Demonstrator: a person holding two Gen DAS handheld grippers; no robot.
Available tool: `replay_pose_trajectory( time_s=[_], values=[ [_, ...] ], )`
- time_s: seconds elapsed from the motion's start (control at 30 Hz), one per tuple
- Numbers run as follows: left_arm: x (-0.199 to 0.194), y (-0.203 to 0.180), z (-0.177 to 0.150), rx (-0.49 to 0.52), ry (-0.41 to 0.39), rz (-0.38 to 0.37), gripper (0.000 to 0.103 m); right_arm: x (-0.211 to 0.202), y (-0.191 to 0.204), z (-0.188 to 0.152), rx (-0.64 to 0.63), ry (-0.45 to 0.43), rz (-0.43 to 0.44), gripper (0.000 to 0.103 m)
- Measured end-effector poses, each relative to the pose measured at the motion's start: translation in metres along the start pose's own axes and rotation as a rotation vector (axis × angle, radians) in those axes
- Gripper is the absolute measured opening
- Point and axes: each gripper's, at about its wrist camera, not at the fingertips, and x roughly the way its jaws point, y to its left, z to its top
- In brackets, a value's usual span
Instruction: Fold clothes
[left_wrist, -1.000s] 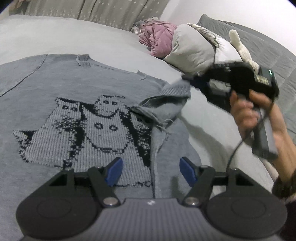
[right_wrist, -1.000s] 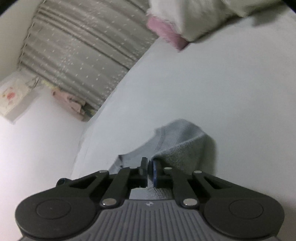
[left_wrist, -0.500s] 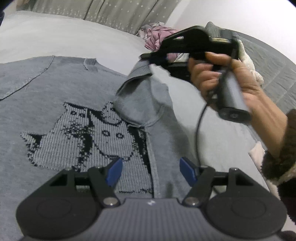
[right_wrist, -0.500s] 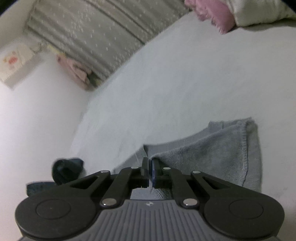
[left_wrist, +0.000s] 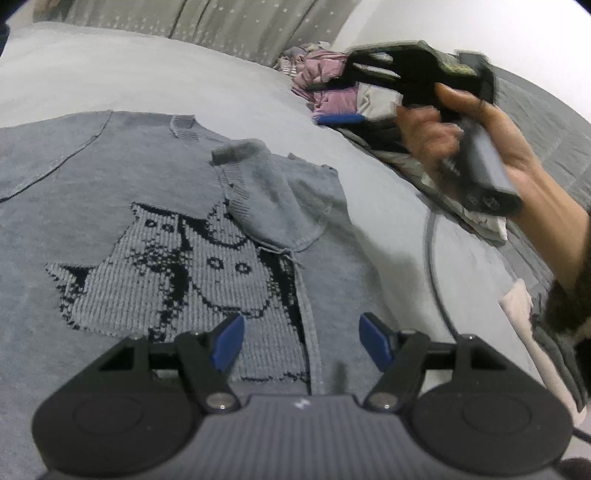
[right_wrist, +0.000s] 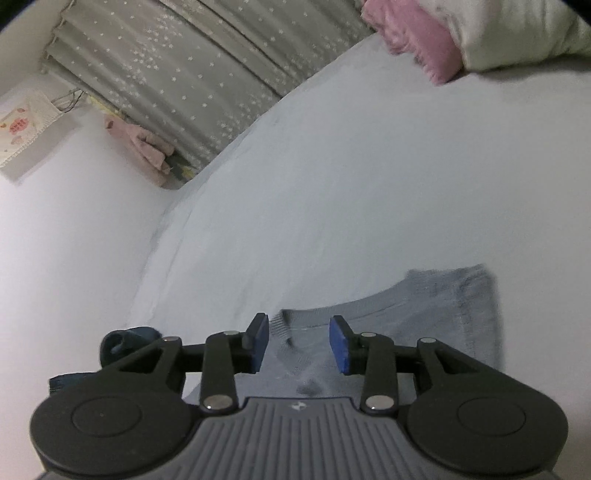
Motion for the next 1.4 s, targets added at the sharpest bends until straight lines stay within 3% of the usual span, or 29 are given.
replay_pose_trajectory(
  time_s=[0.17, 0.23, 0.3, 0.37, 0.53, 0.63, 0.7, 0.73, 0.77, 0.83, 0.87, 0.97, 1.07, 1.17, 1.27, 1.4],
  values=[
    [0.0, 0.003, 0.0, -0.034, 0.012, 0.011, 0.067, -0.018, -0.003, -0.027, -0.106, 0.017, -0.085, 0.036],
    [-0.003, 0.003, 0.002, -0.039, 0.021, 0.058, 0.067, -0.024, 0.007, -0.047, -0.204, 0.026, -0.07, 0.036],
    [-0.007, 0.006, 0.005, -0.043, 0.038, 0.12, 0.066, -0.028, 0.033, -0.079, -0.408, 0.028, -0.041, 0.035],
    [-0.016, 0.011, 0.008, -0.058, 0.049, 0.178, 0.066, -0.027, 0.047, -0.1, -0.52, 0.035, -0.032, 0.035],
    [-0.045, 0.03, 0.014, -0.109, 0.019, 0.264, 0.067, -0.009, 0.068, -0.135, -0.666, 0.053, -0.033, 0.035],
    [-0.056, 0.042, 0.019, -0.147, -0.01, 0.266, 0.067, 0.007, 0.075, -0.16, -0.746, 0.048, -0.099, 0.035],
    [-0.061, 0.048, 0.022, -0.17, -0.024, 0.262, 0.067, 0.027, 0.081, -0.172, -0.815, 0.028, -0.195, 0.031],
    [-0.063, 0.051, 0.023, -0.18, -0.029, 0.264, 0.067, 0.029, 0.08, -0.174, -0.814, 0.03, -0.199, 0.016],
    [-0.064, 0.052, 0.023, -0.184, -0.031, 0.265, 0.067, 0.031, 0.078, -0.175, -0.812, 0.031, -0.202, 0.01],
    [-0.067, 0.055, 0.025, -0.188, -0.04, 0.27, 0.067, 0.027, 0.073, -0.172, -0.758, 0.002, -0.166, 0.007],
    [-0.068, 0.055, 0.025, -0.188, -0.044, 0.272, 0.067, 0.02, 0.068, -0.167, -0.688, -0.022, -0.097, 0.007],
    [-0.074, 0.054, 0.028, -0.183, -0.061, 0.276, 0.067, 0.01, 0.053, -0.157, -0.542, -0.012, 0.042, 0.008],
    [-0.077, 0.056, 0.029, -0.184, -0.07, 0.29, 0.068, 0.024, 0.048, -0.161, -0.559, 0.104, 0.015, 0.011],
    [-0.081, 0.062, 0.031, -0.195, -0.071, 0.319, 0.068, 0.016, 0.045, -0.158, -0.512, 0.071, 0.024, 0.023],
    [-0.088, 0.071, 0.037, -0.206, -0.092, 0.348, 0.071, -0.008, 0.037, -0.155, -0.435, 0.015, 0.053, 0.027],
    [-0.096, 0.1, 0.05, -0.251, -0.096, 0.443, 0.073, -0.035, 0.034, -0.167, -0.44, 0.018, -0.003, 0.031]
  ],
)
